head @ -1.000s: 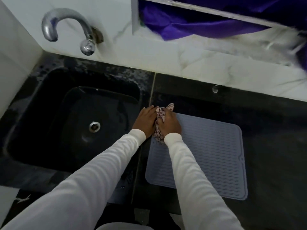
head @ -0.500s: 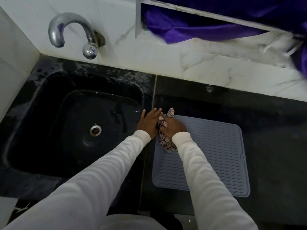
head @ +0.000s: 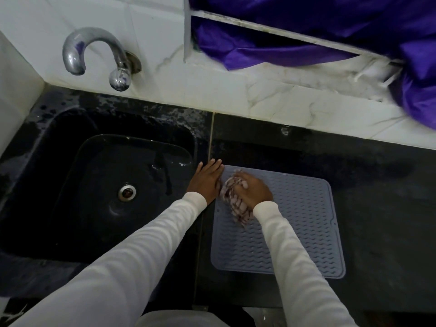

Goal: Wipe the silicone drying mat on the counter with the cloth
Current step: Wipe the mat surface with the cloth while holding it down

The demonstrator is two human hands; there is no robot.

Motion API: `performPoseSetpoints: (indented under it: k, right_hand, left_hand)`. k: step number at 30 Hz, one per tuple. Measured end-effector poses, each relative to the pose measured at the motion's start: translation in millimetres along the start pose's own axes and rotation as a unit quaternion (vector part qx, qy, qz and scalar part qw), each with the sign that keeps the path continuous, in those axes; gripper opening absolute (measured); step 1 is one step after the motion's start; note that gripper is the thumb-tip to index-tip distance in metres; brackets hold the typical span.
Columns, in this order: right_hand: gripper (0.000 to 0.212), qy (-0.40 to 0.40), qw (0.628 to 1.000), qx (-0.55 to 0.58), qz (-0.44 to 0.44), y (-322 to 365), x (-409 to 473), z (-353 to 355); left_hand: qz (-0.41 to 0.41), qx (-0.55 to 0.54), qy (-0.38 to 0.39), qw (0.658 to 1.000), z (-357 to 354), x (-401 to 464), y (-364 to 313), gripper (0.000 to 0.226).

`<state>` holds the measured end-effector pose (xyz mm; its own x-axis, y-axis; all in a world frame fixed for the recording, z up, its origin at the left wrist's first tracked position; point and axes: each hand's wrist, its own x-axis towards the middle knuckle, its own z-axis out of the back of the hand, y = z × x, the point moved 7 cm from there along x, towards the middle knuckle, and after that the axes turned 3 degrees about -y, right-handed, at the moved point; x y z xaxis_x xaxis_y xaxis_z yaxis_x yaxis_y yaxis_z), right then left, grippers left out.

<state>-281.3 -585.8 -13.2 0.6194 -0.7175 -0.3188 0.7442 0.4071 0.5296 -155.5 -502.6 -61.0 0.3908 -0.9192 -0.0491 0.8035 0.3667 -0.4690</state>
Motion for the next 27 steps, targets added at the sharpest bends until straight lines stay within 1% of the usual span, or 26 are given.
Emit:
performPoseSetpoints:
  k: [1,2,3,4,5,8,12,14,16,17,19,21,22,25,27]
  right_hand:
    - [0.039,-0.066,0.997,0.019,-0.035,-9,7,8]
    - [0.039,-0.110,0.991,0.020,-0.077,-18,11,11]
    - [0.039,-0.127,0.985,0.008,-0.114,-23,14,9]
    - [0.041,-0.126,0.982,-0.012,-0.138,-23,15,3]
    - [0.044,-0.122,0.981,-0.028,-0.147,-21,18,-4]
    - [0.051,-0.112,0.984,-0.068,-0.117,1,30,-21]
    - [0.045,-0.076,0.991,-0.094,-0.054,17,39,-31]
    - [0.048,-0.052,0.994,-0.093,-0.023,22,34,-35]
    - [0.051,-0.041,0.996,-0.080,0.015,27,29,-38]
    - [0.053,-0.045,0.997,-0.062,0.025,27,26,-38]
    - [0.059,-0.091,0.996,-0.015,0.013,24,23,-31]
    - [0.061,-0.145,0.989,-0.010,-0.021,18,19,-24]
    - [0.058,-0.158,0.987,-0.018,-0.030,18,17,-24]
    - [0.046,-0.162,0.985,0.006,-0.059,21,16,-28]
    - [0.044,-0.132,0.989,-0.041,-0.056,22,19,-32]
  left_hand:
    - [-0.004,-0.004,-0.008,1.000,0,0,-1,0.056]
    - [-0.009,-0.002,-0.016,1.000,-2,-1,-1,0.056]
    - [-0.012,0.000,-0.023,1.000,-4,-2,-2,0.056]
    - [-0.013,0.000,-0.026,1.000,-6,-3,-2,0.059]
    - [-0.012,0.000,-0.025,1.000,-9,-2,-1,0.064]
    - [-0.012,0.007,-0.013,1.000,-13,1,3,0.072]
    - [-0.032,0.004,0.005,0.999,-13,2,5,0.073]
    - [-0.035,0.002,0.009,0.999,-13,1,4,0.075]
    - [-0.029,-0.009,0.014,0.999,-11,0,4,0.072]
    - [-0.025,-0.011,0.015,1.000,-11,0,4,0.065]
    - [-0.026,-0.013,0.011,1.000,-10,1,5,0.054]
    - [-0.023,-0.015,0.008,1.000,-9,2,5,0.055]
    - [-0.021,-0.017,0.005,1.000,-10,2,5,0.056]
    - [-0.012,-0.027,-0.001,1.000,-11,3,4,0.057]
    - [-0.006,-0.018,0.007,1.000,-12,4,4,0.058]
